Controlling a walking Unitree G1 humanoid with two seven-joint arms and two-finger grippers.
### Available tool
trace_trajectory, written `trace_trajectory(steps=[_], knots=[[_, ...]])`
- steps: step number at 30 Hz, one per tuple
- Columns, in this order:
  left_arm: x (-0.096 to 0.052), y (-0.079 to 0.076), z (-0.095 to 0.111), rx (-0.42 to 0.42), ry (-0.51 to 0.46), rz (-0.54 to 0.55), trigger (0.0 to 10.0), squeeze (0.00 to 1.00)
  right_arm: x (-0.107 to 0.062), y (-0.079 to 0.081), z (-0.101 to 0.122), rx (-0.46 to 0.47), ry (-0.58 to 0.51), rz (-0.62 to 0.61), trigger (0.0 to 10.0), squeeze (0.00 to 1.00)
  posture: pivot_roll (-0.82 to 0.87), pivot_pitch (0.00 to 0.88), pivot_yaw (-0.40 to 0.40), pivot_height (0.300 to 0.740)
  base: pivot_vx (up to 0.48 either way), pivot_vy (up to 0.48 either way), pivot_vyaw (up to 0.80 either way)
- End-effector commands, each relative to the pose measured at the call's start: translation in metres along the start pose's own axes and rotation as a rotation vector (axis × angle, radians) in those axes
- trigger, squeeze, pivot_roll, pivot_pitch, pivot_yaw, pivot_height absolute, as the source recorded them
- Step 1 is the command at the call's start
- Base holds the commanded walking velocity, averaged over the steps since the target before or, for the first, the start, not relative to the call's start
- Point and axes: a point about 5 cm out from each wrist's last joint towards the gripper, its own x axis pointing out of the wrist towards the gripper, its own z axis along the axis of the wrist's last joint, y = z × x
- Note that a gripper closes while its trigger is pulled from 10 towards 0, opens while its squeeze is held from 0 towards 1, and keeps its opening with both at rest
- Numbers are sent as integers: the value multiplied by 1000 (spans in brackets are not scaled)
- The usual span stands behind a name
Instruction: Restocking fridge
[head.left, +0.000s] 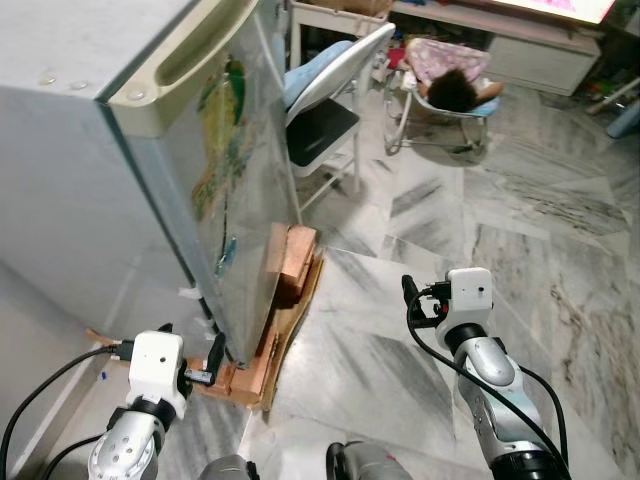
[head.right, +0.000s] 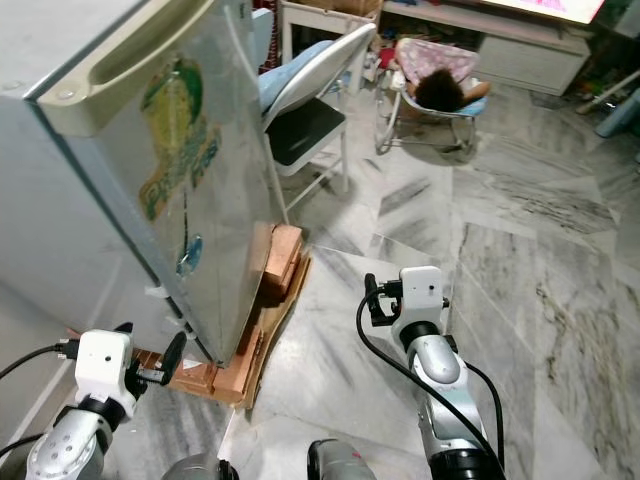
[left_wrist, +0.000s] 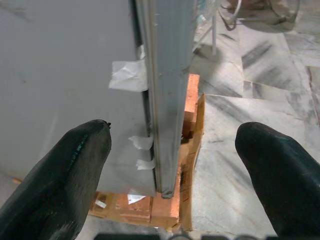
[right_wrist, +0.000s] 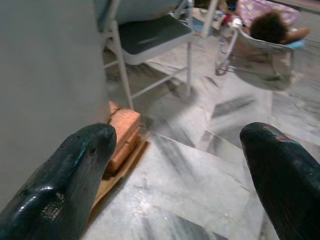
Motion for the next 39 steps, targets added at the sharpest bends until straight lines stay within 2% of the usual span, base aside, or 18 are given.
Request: trace_trajectory(steps=[1, 21, 39], knots=[[0, -1, -3, 6, 19, -2, 10000, 0, -1, -4, -2, -5, 15, -12, 10000, 0, 22, 119, -49, 735, 0, 0, 0], [1, -1, -2, 23, 22, 4, 10000, 0, 2, 0, -2, -6, 19, -4, 10000, 0, 26, 113, -48, 735, -226, 0, 0], [2, 4, 3, 21, -13, 1, 10000, 0, 3, 1, -2, 8, 24, -19, 10000, 0, 27, 116, -40, 735, 0, 0, -44]])
